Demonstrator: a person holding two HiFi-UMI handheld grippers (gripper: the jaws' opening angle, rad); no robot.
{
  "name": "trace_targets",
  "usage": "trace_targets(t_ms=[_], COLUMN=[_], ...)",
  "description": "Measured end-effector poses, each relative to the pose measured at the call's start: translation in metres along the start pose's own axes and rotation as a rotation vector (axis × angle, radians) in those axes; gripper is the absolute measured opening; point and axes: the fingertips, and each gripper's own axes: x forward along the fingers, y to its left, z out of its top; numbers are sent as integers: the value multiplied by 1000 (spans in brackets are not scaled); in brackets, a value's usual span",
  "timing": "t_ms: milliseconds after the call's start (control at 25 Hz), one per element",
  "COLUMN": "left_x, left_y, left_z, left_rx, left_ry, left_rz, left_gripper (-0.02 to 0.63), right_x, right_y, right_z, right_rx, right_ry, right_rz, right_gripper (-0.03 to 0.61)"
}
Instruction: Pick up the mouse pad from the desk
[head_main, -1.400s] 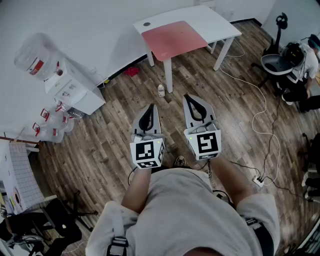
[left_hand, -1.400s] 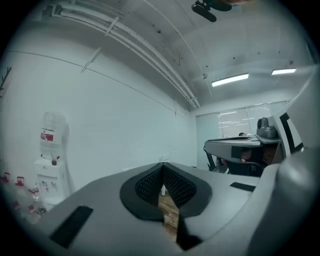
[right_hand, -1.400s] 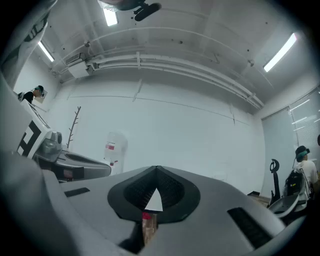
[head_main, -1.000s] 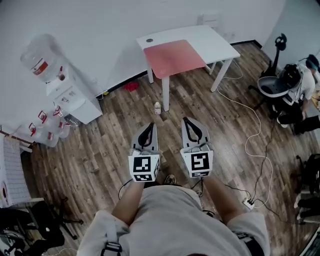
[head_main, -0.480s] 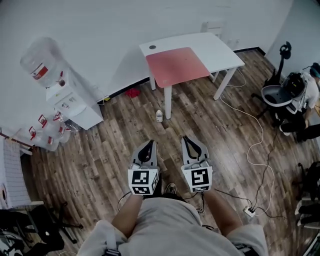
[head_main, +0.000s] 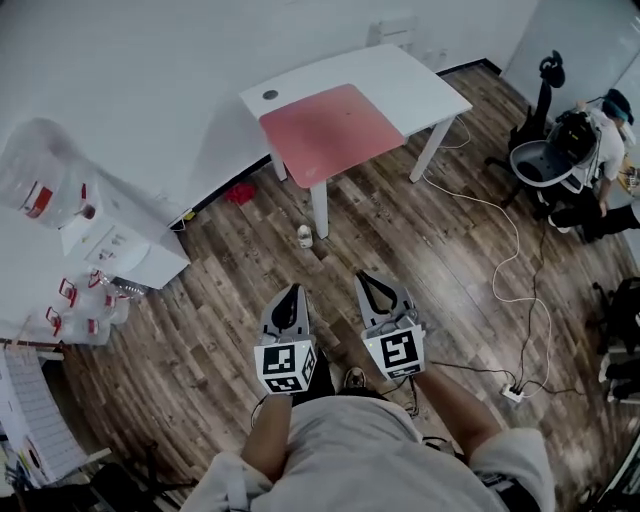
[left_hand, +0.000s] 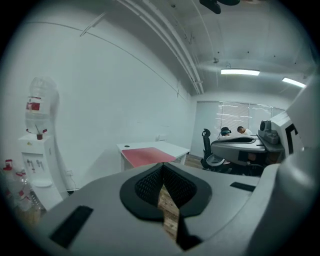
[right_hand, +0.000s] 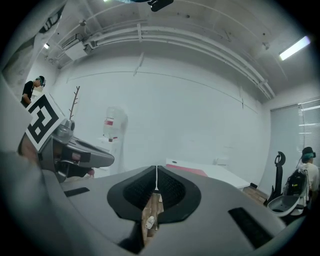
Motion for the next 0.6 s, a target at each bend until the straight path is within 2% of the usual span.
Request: trace_targets(t_ms=[120, 360, 600], left_x=[31, 75, 101], left_y=[27, 59, 77], left_z=[3, 15, 13], left_rx=[-23, 53, 53], left_ry=[27, 58, 98], left_rz=[-29, -103, -197], left_gripper=[12, 11, 12], right_x=[37, 84, 114], right_y=[-12, -25, -33], right_z=[-2, 1, -1], right_rx=[4, 11, 52], right_ry=[51, 97, 167], right_rz=[-5, -35, -63], right_gripper=[41, 40, 41])
